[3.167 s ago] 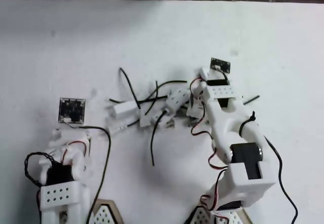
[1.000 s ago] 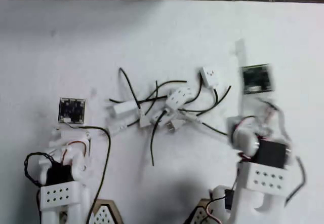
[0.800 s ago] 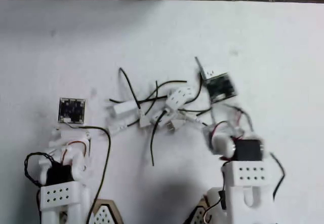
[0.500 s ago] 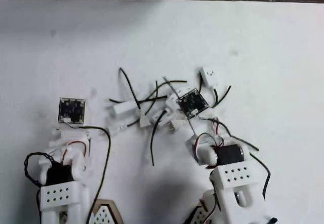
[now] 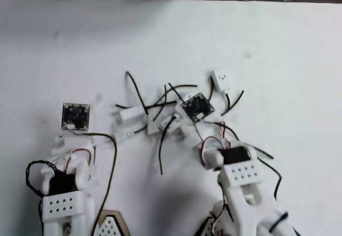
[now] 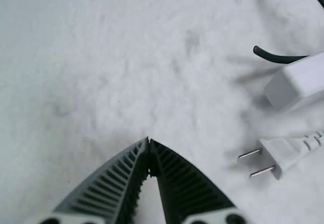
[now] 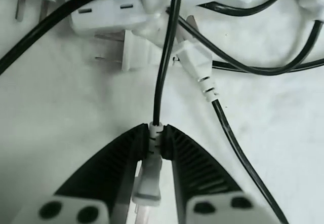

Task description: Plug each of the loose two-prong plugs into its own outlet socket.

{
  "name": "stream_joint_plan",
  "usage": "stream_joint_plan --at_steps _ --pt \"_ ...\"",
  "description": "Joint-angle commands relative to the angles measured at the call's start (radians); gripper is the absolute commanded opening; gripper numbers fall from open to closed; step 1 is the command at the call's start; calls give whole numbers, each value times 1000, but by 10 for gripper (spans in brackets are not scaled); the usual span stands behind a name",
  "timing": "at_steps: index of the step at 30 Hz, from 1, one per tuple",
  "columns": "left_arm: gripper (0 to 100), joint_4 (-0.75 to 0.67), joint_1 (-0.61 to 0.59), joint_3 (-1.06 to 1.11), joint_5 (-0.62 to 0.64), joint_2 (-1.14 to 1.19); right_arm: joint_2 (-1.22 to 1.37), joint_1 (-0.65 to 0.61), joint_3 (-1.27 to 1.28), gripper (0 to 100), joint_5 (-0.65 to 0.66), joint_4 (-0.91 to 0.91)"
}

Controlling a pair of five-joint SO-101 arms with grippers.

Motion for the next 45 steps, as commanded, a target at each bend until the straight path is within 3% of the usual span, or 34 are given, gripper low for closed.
stream_joint_plan --at_steps 1,5,13,33,40,45 --pt "24 -3 -8 -29 3 -13 127 -5 -23 17 9 -88" --pt "24 -3 -8 -29 3 -13 254 1 -112 19 9 -64" --pt "24 -3 -8 -29 3 -13 381 1 -285 131 8 170" --pt "24 -3 -8 -29 3 -13 394 -4 -279 129 8 254" --pt "24 -3 -8 -29 3 -13 394 -5 -269 47 8 248" --pt "24 -3 -8 -29 3 -13 394 -5 -267 41 8 249"
